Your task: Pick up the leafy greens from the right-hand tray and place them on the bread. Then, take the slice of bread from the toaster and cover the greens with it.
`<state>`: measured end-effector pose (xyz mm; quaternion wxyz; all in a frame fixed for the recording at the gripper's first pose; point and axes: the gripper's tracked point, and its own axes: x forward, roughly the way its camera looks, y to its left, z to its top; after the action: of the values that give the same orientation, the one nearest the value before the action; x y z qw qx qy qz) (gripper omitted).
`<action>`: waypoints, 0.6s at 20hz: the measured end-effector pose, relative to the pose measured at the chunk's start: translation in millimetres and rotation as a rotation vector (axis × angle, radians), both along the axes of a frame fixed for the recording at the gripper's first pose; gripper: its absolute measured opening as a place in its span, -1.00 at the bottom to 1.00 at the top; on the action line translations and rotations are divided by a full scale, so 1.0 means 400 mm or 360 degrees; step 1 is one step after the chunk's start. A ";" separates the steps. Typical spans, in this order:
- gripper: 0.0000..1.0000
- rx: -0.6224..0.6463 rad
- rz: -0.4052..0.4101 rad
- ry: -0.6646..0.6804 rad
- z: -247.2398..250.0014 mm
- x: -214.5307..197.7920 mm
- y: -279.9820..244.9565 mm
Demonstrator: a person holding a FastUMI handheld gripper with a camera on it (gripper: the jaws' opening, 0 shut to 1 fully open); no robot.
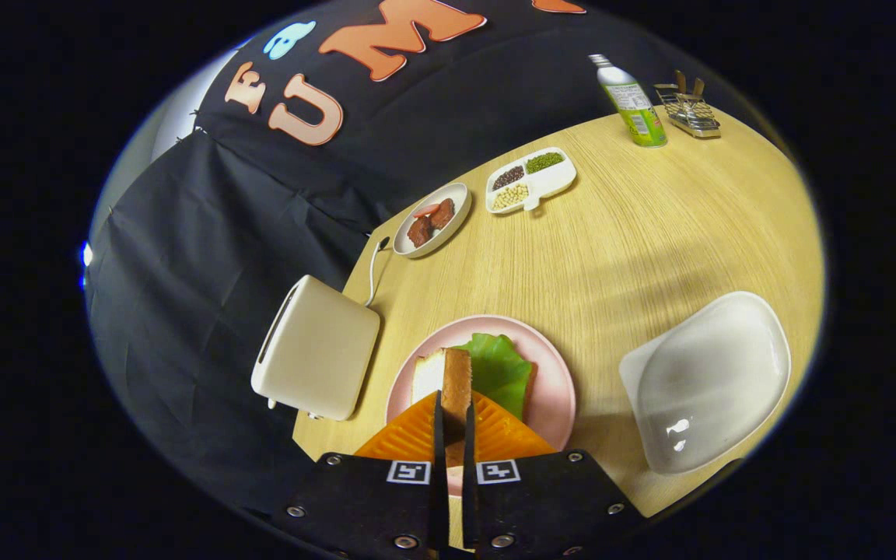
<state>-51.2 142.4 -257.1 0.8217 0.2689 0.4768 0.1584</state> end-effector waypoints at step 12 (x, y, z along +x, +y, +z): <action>-0.49 -0.0173 -0.0009 -0.0143 -0.014 0.006 -0.027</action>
<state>-48.8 131.6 -262.8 0.8562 0.2178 0.4464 0.1419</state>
